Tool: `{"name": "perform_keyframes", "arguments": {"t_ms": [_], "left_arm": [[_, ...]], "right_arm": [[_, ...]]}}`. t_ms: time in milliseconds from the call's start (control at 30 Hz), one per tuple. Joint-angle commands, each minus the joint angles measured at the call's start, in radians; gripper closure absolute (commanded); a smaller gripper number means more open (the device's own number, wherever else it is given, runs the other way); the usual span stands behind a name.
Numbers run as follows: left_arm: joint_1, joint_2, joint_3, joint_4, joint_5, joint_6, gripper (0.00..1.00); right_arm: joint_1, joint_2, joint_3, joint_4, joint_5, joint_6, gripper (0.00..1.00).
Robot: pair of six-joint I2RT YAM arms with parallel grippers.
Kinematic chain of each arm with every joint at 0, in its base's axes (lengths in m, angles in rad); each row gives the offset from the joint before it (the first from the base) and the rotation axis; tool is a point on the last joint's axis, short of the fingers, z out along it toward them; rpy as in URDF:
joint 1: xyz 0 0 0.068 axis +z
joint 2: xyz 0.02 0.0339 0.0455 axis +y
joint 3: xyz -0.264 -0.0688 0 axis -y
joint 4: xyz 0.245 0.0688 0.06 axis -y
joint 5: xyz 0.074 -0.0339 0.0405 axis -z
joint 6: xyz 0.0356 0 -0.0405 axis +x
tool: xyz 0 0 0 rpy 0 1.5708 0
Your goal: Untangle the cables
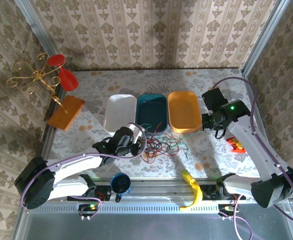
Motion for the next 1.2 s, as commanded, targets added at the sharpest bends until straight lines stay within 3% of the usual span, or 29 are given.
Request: {"name": "perform_keyframes", "arguments": {"t_ms": [0, 233, 400, 467, 500, 567, 667, 867, 1033, 1167], "left_arm": [[-0.013, 0.034, 0.040, -0.047, -0.014, 0.041, 1.00], [-0.034, 0.098, 0.062, -0.004, -0.025, 0.027, 1.00], [-0.047, 0.125, 0.073, -0.006, -0.066, 0.018, 1.00], [-0.052, 0.131, 0.076, -0.008, -0.070, 0.020, 1.00], [-0.056, 0.136, 0.079, -0.012, -0.073, 0.023, 1.00], [-0.061, 0.143, 0.085, -0.020, -0.073, 0.030, 1.00], [-0.074, 0.160, 0.098, -0.036, -0.078, 0.044, 1.00], [-0.096, 0.184, 0.117, -0.053, -0.087, 0.056, 1.00], [-0.101, 0.188, 0.121, -0.050, -0.092, 0.057, 1.00], [-0.101, 0.189, 0.121, -0.048, -0.093, 0.054, 1.00]], "right_arm": [[0.058, -0.001, -0.073, 0.078, -0.149, 0.043, 1.00], [0.138, 0.066, -0.246, 0.240, -0.215, 0.154, 1.00], [0.142, 0.125, -0.342, 0.225, -0.048, 0.246, 0.97], [0.141, 0.143, -0.371, 0.212, 0.008, 0.283, 0.88], [0.140, 0.148, -0.383, 0.208, 0.027, 0.303, 0.75], [0.140, 0.138, -0.405, 0.219, 0.034, 0.333, 0.60], [0.139, 0.089, -0.426, 0.273, -0.003, 0.343, 0.50], [0.139, 0.023, -0.448, 0.399, -0.135, 0.286, 0.48], [0.142, 0.105, -0.433, 0.459, -0.225, 0.232, 0.54], [0.142, 0.198, -0.422, 0.494, -0.217, 0.204, 0.58]]}}
